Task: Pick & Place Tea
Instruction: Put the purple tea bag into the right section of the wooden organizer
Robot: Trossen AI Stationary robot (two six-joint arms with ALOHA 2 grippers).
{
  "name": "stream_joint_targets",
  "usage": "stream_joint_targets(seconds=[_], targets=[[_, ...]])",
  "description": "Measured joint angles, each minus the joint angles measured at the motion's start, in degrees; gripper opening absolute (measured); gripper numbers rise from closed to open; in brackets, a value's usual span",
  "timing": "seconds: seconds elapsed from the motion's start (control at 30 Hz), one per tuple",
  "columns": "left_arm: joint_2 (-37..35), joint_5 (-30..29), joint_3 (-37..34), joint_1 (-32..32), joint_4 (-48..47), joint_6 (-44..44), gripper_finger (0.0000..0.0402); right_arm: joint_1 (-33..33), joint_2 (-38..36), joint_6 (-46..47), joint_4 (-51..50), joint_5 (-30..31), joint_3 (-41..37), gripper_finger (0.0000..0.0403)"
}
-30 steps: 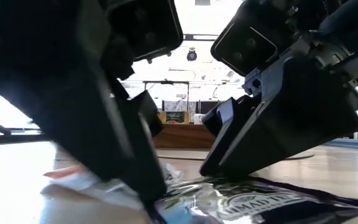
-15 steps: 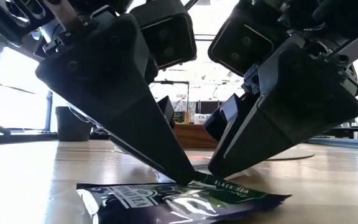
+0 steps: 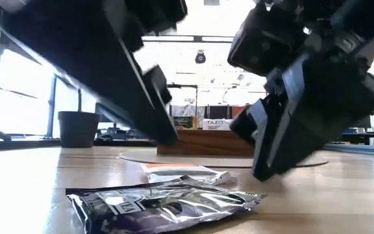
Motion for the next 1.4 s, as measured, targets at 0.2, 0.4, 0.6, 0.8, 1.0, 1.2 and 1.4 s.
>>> stream_joint_targets(seconds=[0.2, 0.4, 0.6, 0.8, 1.0, 1.2, 1.4], targets=[[-1.14, -0.72, 0.08, -4.01, -0.55, -0.70, 0.0179, 0.04, -0.04, 1.24, 0.00, 0.47, 0.03, 0.0084], [2.53, -3.36, 0.04, -5.78, 0.02, -4.59, 0.0179, -0.02, -0.07, 4.87, 0.61, -0.33, 0.05, 0.0084], [3.94, -3.83, 0.19, -4.89, 1.66, -4.69, 0.0179, 0.45, -0.09, 17.65, 0.52, 3.08, 0.05, 0.0086], [4.30, -3.17, 0.24, -3.65, 2.67, -3.55, 0.0179, 0.52, -0.09, 21.08, -0.82, 6.03, 0.12, 0.0122], [4.30, -3.21, 0.24, -2.81, 2.68, -2.84, 0.0179, 0.26, -0.20, 22.91, -1.41, 5.76, 0.25, 0.0162], [4.30, -3.81, 0.24, -1.50, 2.74, -2.16, 0.0179, 0.15, -0.22, 25.92, -1.47, 3.57, 0.25, 0.0172], [4.30, -3.72, 0.24, 0.09, 3.00, -2.05, 0.0179, -0.24, -0.26, 25.70, -1.61, 3.74, 0.22, 0.0172]])
